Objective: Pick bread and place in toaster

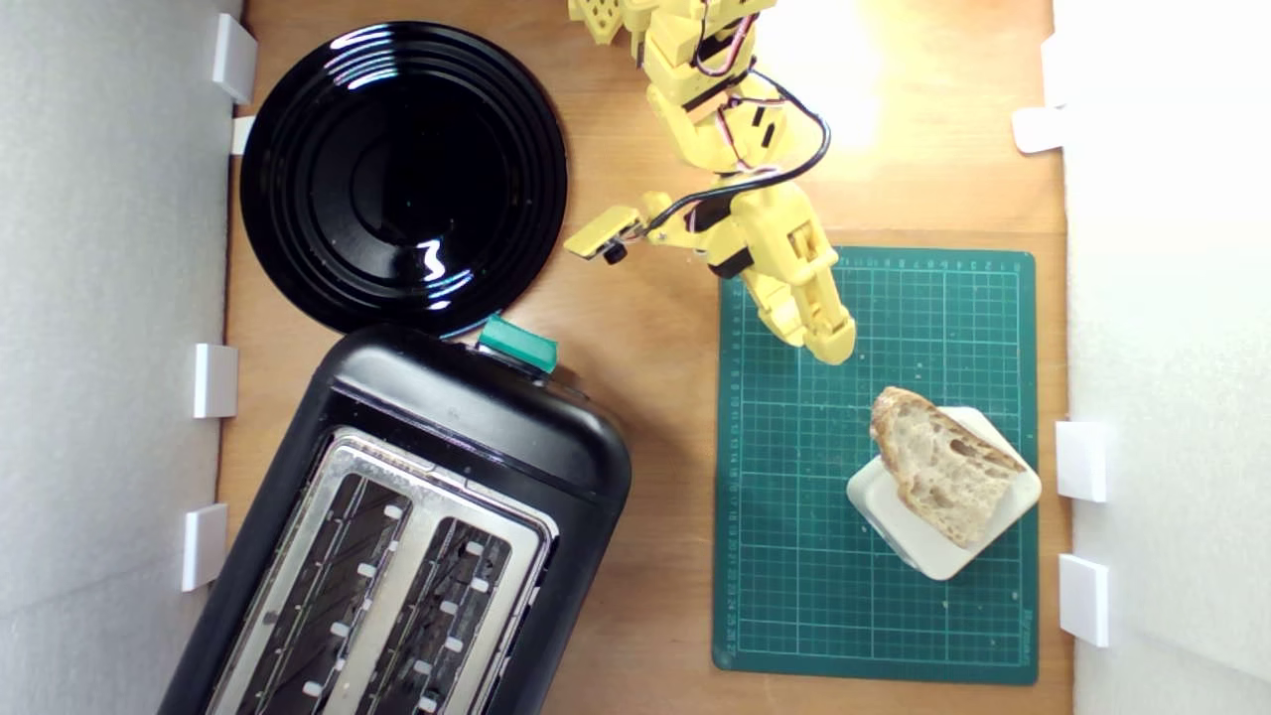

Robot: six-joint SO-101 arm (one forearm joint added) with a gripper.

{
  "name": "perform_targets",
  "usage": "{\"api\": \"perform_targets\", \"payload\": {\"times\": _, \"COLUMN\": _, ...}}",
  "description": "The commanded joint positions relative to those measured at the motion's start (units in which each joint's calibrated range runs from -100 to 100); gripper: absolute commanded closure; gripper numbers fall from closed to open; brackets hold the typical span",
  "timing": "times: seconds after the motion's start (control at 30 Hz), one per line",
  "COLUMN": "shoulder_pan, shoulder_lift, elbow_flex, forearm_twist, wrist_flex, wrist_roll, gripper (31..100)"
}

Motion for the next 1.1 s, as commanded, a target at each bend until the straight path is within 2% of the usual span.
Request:
{"api": "perform_targets", "payload": {"times": 0.0, "shoulder_pan": -0.1, "shoulder_lift": -0.7, "elbow_flex": -2.4, "forearm_twist": -0.5, "wrist_flex": -2.6, "wrist_roll": -1.4, "gripper": 53.2}}
{"api": "perform_targets", "payload": {"times": 0.17, "shoulder_pan": 0.0, "shoulder_lift": -0.6, "elbow_flex": -2.5, "forearm_twist": -0.4, "wrist_flex": -8.8, "wrist_roll": -1.2, "gripper": 53.9}}
{"api": "perform_targets", "payload": {"times": 0.7, "shoulder_pan": -0.6, "shoulder_lift": 0.7, "elbow_flex": -6.1, "forearm_twist": 0.3, "wrist_flex": -9.2, "wrist_roll": -1.5, "gripper": 53.3}}
{"api": "perform_targets", "payload": {"times": 0.93, "shoulder_pan": -0.6, "shoulder_lift": 9.3, "elbow_flex": -7.1, "forearm_twist": 0.1, "wrist_flex": -18.6, "wrist_roll": 0.6, "gripper": 53.4}}
{"api": "perform_targets", "payload": {"times": 1.07, "shoulder_pan": -1.3, "shoulder_lift": 10.8, "elbow_flex": -8.6, "forearm_twist": -0.4, "wrist_flex": -18.6, "wrist_roll": 0.9, "gripper": 53.8}}
